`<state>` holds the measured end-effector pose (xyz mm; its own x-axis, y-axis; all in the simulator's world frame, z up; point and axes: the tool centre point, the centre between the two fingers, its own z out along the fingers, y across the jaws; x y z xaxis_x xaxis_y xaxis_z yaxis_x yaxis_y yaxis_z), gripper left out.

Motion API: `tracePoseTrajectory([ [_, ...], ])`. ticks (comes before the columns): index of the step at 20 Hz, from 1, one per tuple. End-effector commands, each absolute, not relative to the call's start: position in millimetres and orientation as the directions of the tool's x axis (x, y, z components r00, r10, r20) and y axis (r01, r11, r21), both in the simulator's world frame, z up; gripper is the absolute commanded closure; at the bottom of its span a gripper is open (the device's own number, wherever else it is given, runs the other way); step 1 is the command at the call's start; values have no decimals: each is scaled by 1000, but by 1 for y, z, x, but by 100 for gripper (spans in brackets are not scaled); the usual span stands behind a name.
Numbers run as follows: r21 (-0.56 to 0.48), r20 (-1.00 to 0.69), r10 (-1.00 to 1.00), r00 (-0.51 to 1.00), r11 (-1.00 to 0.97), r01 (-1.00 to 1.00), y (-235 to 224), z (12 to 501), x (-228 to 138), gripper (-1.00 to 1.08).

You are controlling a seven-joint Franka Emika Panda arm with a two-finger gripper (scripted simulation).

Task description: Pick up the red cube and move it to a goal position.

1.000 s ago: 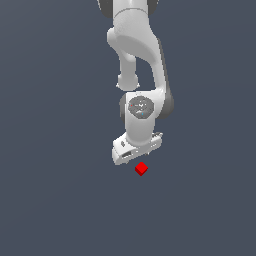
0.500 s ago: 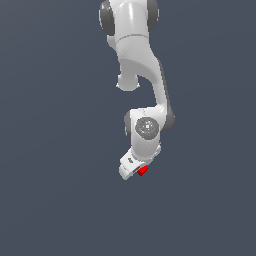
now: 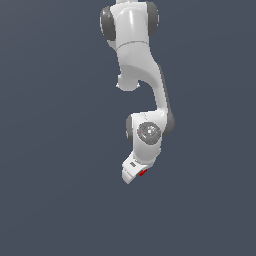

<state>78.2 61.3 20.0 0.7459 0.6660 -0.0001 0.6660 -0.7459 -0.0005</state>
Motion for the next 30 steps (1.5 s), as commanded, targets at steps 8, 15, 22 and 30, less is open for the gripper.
tracePoseTrajectory([
  [8,0,0,667,745,-745,667,61,20,78,108],
  [15,0,0,667,745,-745,667,65,40,81,108],
  [22,0,0,668,744,-744,668,77,93,89,108],
  [30,0,0,668,744,-744,668,86,129,96,108],
])
